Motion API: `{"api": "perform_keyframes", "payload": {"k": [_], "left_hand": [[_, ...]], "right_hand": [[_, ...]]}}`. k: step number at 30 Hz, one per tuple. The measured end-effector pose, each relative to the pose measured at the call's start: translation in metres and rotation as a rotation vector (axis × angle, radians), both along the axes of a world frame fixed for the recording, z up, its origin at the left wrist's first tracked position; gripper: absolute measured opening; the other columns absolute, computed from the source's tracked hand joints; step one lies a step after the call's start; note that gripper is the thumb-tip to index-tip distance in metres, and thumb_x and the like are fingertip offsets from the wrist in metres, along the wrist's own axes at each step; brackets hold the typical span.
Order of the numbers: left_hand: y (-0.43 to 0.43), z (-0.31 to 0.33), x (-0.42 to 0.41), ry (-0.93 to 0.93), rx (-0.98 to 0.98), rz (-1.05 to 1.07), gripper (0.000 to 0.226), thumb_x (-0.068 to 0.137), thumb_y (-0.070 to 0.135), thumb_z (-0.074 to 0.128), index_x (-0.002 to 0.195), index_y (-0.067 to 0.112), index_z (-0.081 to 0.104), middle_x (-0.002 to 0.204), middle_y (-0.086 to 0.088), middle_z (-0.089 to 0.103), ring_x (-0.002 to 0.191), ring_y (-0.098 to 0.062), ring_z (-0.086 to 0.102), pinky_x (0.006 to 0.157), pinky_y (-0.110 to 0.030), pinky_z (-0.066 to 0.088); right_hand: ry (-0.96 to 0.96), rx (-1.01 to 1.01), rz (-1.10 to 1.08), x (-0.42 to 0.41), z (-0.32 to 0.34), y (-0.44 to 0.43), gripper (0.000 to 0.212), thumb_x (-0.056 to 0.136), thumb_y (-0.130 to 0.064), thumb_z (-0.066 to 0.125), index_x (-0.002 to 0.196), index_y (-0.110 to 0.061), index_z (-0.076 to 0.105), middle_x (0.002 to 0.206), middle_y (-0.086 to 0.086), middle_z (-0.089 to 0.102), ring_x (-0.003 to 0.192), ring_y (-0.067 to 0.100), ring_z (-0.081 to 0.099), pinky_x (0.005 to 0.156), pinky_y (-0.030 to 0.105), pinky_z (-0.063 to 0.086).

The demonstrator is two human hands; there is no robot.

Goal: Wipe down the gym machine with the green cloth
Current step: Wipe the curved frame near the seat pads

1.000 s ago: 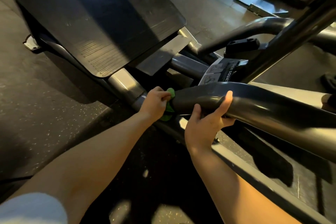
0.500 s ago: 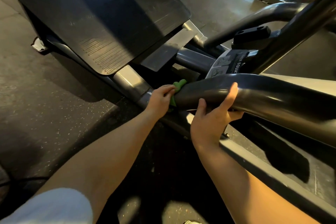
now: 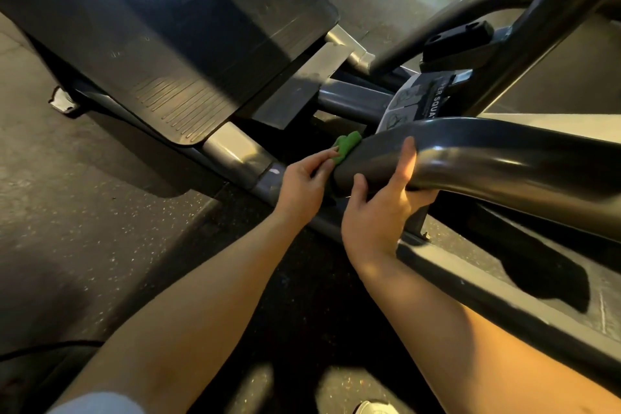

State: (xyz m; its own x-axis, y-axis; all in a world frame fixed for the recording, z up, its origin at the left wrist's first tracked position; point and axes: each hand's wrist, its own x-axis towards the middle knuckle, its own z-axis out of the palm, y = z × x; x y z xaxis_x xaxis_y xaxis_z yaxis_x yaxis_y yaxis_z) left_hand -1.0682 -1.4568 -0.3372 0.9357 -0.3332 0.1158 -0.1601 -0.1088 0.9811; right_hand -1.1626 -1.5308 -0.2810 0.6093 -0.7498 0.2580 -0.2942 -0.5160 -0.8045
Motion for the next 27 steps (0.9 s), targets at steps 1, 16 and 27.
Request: {"api": "perform_keyframes", "payload": {"k": [1,16,27], "left_hand": [[0.005,-0.011,0.006,0.021,0.039,0.021,0.030,0.104,0.019,0.057,0.132,0.017,0.066,0.129,0.006,0.068,0.120,0.000,0.061,0.101,-0.019,0.050],[-0.003,0.009,-0.001,-0.135,0.008,-0.016,0.026,0.101,0.014,0.060,0.126,0.015,0.070,0.125,0.003,0.071,0.118,-0.004,0.065,0.101,-0.024,0.052],[0.046,-0.084,0.057,0.202,0.408,0.230,0.029,0.103,0.026,0.058,0.127,0.018,0.072,0.123,0.001,0.071,0.114,-0.015,0.063,0.108,-0.039,0.048]], "right_hand": [[-0.003,0.002,0.002,0.000,0.000,0.000,0.098,0.093,-0.015,0.072,0.153,-0.057,0.007,0.162,0.027,-0.010,0.131,0.030,0.050,0.099,0.022,0.036],[-0.068,-0.031,0.005,0.001,-0.004,0.001,0.098,0.091,-0.009,0.072,0.155,-0.050,0.009,0.161,0.030,-0.006,0.130,0.003,0.032,0.103,0.023,0.037],[-0.080,-0.033,0.019,0.000,-0.008,-0.001,0.103,0.089,-0.004,0.074,0.152,-0.052,0.009,0.161,0.029,-0.006,0.118,-0.015,0.017,0.108,0.027,0.037]]}}
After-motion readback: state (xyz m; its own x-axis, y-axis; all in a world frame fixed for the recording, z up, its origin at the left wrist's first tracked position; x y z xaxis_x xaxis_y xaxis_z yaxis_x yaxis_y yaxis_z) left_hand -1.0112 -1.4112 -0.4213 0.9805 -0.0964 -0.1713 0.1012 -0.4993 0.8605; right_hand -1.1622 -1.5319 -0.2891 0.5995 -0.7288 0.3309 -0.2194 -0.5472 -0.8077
